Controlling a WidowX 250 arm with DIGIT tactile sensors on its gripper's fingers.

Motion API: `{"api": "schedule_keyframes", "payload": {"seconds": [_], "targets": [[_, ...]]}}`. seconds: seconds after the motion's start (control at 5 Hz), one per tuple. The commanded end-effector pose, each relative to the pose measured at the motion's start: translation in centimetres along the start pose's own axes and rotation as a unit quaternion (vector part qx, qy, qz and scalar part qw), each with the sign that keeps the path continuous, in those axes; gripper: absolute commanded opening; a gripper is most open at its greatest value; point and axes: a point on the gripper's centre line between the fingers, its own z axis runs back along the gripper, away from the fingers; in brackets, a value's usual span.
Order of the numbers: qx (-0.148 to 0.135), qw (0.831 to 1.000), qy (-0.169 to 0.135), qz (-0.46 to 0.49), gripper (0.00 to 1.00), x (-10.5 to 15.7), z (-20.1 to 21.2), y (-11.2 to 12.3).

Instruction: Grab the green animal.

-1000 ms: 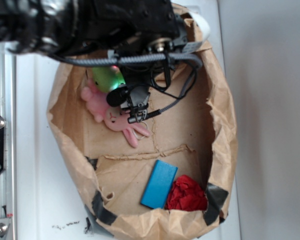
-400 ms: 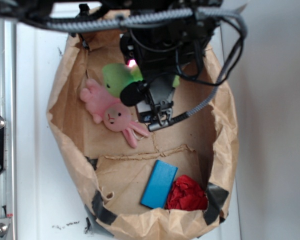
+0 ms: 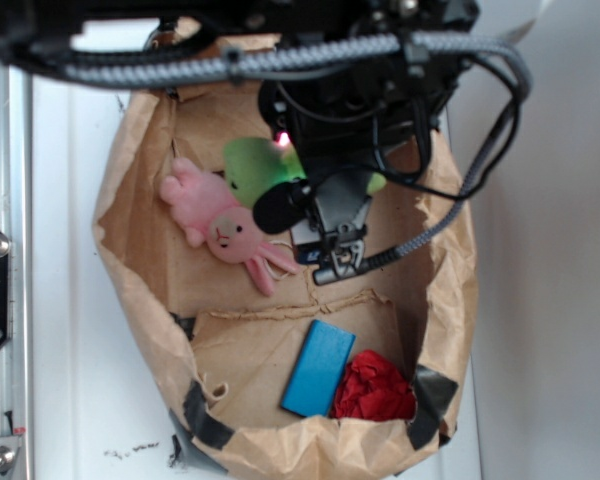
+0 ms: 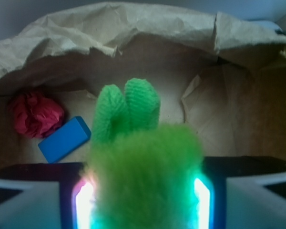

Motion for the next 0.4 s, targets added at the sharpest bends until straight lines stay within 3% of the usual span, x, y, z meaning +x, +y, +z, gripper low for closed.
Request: {"api": "schedule_keyframes", "payload": {"seconds": [0.0, 0.2], "targets": [[0.022, 0.996, -0.076, -0.028, 0.00, 1.21, 1.80, -0.71], [0.019, 0.997, -0.071, -0.023, 0.00, 1.64, 1.74, -0.84]]}}
